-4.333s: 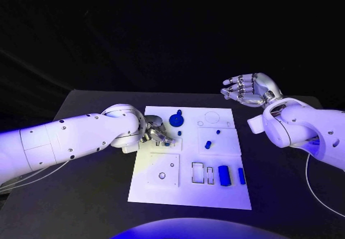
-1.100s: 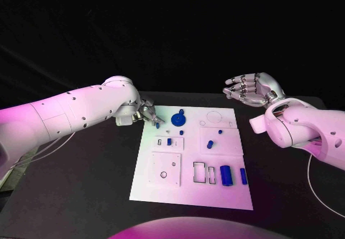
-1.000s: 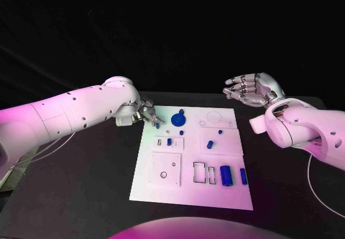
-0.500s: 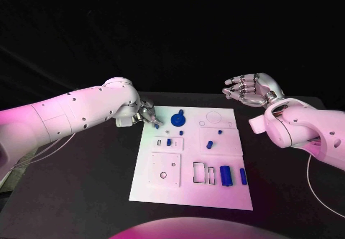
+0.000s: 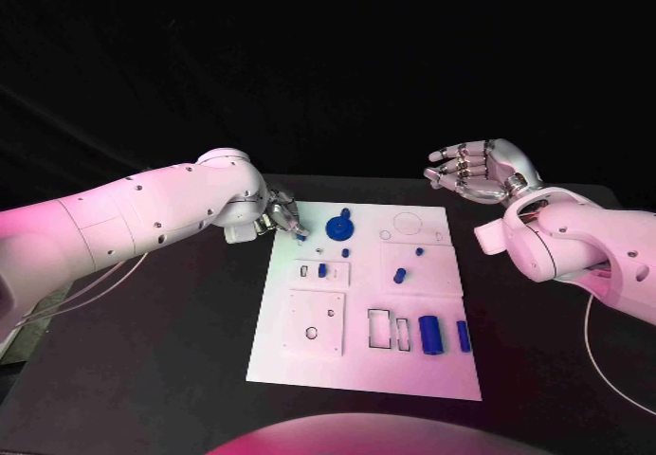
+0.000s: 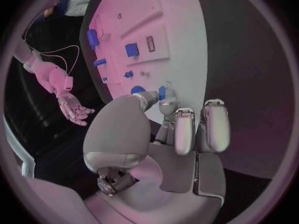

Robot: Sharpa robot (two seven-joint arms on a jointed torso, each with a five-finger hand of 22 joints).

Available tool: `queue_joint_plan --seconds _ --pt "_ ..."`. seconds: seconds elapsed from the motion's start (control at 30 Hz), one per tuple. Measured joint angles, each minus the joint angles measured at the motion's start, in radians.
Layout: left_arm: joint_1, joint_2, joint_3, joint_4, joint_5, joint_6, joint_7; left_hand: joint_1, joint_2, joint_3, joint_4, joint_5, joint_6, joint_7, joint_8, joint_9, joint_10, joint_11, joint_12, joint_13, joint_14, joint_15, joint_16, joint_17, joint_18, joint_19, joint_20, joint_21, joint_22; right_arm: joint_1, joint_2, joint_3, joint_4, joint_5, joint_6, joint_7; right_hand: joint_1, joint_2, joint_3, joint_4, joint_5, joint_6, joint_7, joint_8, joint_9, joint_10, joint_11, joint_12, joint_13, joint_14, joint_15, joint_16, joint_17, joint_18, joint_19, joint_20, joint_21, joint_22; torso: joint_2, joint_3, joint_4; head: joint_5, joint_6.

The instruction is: Assemble the parts on the task board

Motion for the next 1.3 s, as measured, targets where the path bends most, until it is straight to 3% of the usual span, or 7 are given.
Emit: queue_joint_plan --seconds 0.3,0.37,0.6,0.93,1.3 --pt "-0.002 -0.060 0.002 0.078 0.054 -0.038 0.003 -0.019 -0.007 0.008 0.008 0.000 -0.001 0.002 0.006 0.040 0.000 0.000 0.000 -0.005 0.000 0.000 0.000 0.000 0.000 0.000 0.000 -0.004 -0.004 -0.004 -0.002 0.000 0.001 0.004 0.000 0.001 -0.005 0.005 -0.004 0.004 0.000 0.000 0.000 0.000 0.000 0.000 0.000 0.000 -0.003 0.000 0.000 0.000 -0.001 0.000 0.000 0.000 0.000 -0.003 -0.001 0.0002 -0.0005 0.005 0.006" --pt "-0.002 -0.077 0.002 0.110 0.062 -0.048 0.003 -0.026 -0.012 0.049 -0.033 -0.007 -0.003 0.003 0.006 0.041 0.000 0.000 0.000 -0.005 0.000 0.000 0.000 0.000 0.000 0.000 0.000 -0.004 -0.004 -0.005 -0.002 0.000 0.001 0.005 0.000 0.001 -0.009 0.009 -0.004 0.004 0.000 0.000 0.000 0.000 -0.001 0.000 0.000 0.000 -0.003 0.000 0.000 0.000 -0.002 0.000 0.000 0.000 0.000 -0.004 -0.001 0.0005 -0.0001 0.004 0.008" --pt "-0.011 -0.132 0.002 0.207 0.078 -0.085 0.004 -0.032 -0.018 0.052 -0.030 -0.007 -0.003 0.003 0.014 0.042 0.000 0.000 0.000 -0.001 0.000 0.000 0.000 0.000 0.000 0.000 0.000 -0.004 -0.001 -0.008 -0.004 0.000 0.002 0.010 0.000 0.002 -0.009 0.009 -0.004 0.004 0.000 0.000 0.000 0.000 -0.001 0.000 0.000 0.000 -0.004 0.000 0.000 0.000 -0.002 0.000 0.000 0.000 0.000 -0.004 -0.003 0.0001 0.0032 0.005 0.009" --pt "-0.050 -0.197 0.000 0.320 0.066 -0.139 0.008 -0.038 -0.024 0.059 -0.023 -0.009 -0.005 -0.002 0.031 0.042 0.017 -0.009 0.012 0.013 0.000 0.000 0.000 0.000 0.000 0.002 -0.002 -0.001 0.016 -0.014 -0.001 0.000 -0.003 0.015 0.000 0.005 -0.009 0.009 -0.004 0.004 0.000 0.000 0.000 0.000 -0.001 0.000 0.000 0.000 -0.005 0.000 0.000 -0.004 -0.002 0.000 0.000 0.000 0.000 -0.005 -0.012 -0.0016 0.0065 0.016 0.002" --pt "-0.083 -0.214 -0.003 0.359 0.020 -0.164 0.010 -0.048 -0.026 0.066 -0.017 -0.009 -0.004 -0.003 0.043 0.042 0.024 -0.009 0.016 0.019 0.000 0.000 0.000 0.000 0.000 0.008 0.000 0.001 0.016 -0.019 0.007 0.000 -0.009 0.018 0.002 0.007 -0.017 0.017 -0.007 0.007 0.000 0.000 0.000 0.000 -0.002 0.000 0.000 0.000 -0.008 0.000 0.000 -0.004 -0.004 0.000 0.000 0.000 0.000 -0.009 -0.012 -0.0016 0.0062 0.022 0.003"
